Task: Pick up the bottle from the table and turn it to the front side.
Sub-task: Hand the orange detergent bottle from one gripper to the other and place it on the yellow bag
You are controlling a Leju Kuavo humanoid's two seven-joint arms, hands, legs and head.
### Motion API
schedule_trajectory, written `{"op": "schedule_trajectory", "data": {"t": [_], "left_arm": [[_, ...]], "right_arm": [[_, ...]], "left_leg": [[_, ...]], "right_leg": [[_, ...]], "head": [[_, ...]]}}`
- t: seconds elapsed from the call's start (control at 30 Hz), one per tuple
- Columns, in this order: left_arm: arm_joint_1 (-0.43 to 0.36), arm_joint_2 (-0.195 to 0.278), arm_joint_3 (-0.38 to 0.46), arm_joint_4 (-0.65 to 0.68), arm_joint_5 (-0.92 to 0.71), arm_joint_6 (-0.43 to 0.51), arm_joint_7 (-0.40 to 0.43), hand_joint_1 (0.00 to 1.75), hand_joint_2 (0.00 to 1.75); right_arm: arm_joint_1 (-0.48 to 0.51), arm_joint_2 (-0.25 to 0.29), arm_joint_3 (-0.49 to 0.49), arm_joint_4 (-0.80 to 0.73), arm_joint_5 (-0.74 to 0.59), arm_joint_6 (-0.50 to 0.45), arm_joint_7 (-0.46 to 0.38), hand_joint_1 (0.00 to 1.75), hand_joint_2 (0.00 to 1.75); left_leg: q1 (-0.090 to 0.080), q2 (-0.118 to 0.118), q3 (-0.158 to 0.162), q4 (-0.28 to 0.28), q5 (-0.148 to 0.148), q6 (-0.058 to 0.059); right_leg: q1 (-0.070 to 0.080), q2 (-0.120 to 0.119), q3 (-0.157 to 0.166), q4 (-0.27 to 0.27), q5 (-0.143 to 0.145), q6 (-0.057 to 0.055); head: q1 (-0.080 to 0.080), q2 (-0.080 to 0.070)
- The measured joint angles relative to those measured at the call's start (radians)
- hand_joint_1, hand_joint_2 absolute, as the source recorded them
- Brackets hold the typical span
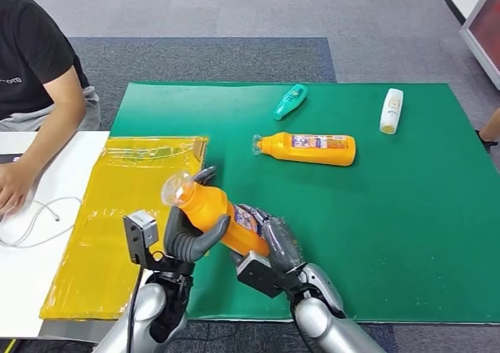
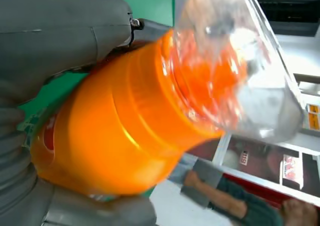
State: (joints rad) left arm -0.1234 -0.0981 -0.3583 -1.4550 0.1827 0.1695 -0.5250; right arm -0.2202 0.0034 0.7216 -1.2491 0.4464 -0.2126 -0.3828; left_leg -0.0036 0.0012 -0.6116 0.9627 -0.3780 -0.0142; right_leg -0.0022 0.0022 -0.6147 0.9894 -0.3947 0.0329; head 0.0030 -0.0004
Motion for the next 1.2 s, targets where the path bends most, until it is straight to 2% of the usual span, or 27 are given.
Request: {"op": "schedule_trajectory", "data": {"t": [0.13, 0.3, 0.47, 0.53, 0.63, 0.77, 0.87, 1.2], "left_arm": [[-0.012, 0.006, -0.007, 0.002, 0.012, -0.019, 0.003, 1.75, 1.75], [-0.036, 0.016, -0.004, 0.014, 0.078, -0.099, 0.043, 1.75, 1.75], [-0.05, 0.022, -0.003, 0.026, 0.084, -0.116, 0.046, 1.75, 1.75], [-0.055, 0.022, -0.001, 0.032, 0.088, -0.123, 0.053, 1.75, 1.75], [-0.058, 0.023, 0.002, 0.041, 0.09, -0.13, 0.059, 1.75, 1.75], [-0.058, 0.029, 0.001, 0.05, 0.053, -0.083, 0.068, 1.75, 1.75], [-0.056, 0.039, 0.005, 0.055, 0.027, -0.039, 0.086, 1.75, 1.75], [-0.055, 0.087, 0.021, 0.053, -0.063, 0.025, 0.106, 1.75, 1.75]], "right_arm": [[-0.001, 0.0, 0.002, -0.003, -0.007, 0.004, -0.001, 0.53, 1.75], [0.004, 0.0, 0.005, -0.008, -0.016, 0.01, -0.004, 0.52, 1.75], [0.005, 0.0, 0.006, -0.014, -0.018, 0.011, -0.006, 0.54, 1.75], [0.006, 0.0, 0.006, -0.018, -0.02, 0.013, -0.008, 0.43, 1.75], [0.006, 0.0, 0.008, -0.029, -0.025, 0.017, -0.015, 0.13, 1.75], [0.006, 0.0, 0.009, -0.045, -0.038, 0.014, -0.022, 0.0, 1.75], [0.005, 0.0, 0.01, -0.055, -0.044, 0.004, -0.026, 0.0, 1.75], [0.006, 0.0, 0.01, -0.061, -0.049, -0.007, -0.036, 0.0, 1.75]], "left_leg": [[0.0, 0.0, 0.0, 0.0, 0.0, 0.0], [0.0, 0.0, 0.0, 0.0, 0.0, 0.0], [0.0, 0.0, 0.0, 0.0, 0.0, 0.0], [0.0, 0.0, 0.0, 0.0, 0.0, 0.0], [0.0, 0.0, 0.0, 0.0, 0.0, 0.0], [0.0, 0.0, 0.0, 0.0, 0.0, 0.0], [0.0, 0.0, 0.0, 0.0, 0.0, 0.0], [0.0, 0.0, 0.0, 0.0, 0.0, 0.0]], "right_leg": [[0.0, 0.0, 0.0, 0.0, 0.0, 0.0], [0.0, 0.0, 0.0, 0.0, 0.0, 0.0], [0.0, 0.0, 0.0, 0.0, 0.0, 0.0], [0.0, 0.0, 0.0, 0.0, 0.0, 0.0], [0.0, 0.0, 0.0, 0.0, 0.0, 0.0], [0.0, 0.0, 0.0, 0.0, 0.0, 0.0], [0.0, 0.0, -0.001, 0.0, 0.0, 0.0], [0.0, 0.0, -0.001, 0.0, 0.0, 0.0]], "head": [[0.0, 0.0], [0.0, 0.0], [0.0, 0.0], [0.0, 0.0], [0.0, 0.0], [0.0, 0.0], [0.0, 0.0], [0.0, 0.0]]}}
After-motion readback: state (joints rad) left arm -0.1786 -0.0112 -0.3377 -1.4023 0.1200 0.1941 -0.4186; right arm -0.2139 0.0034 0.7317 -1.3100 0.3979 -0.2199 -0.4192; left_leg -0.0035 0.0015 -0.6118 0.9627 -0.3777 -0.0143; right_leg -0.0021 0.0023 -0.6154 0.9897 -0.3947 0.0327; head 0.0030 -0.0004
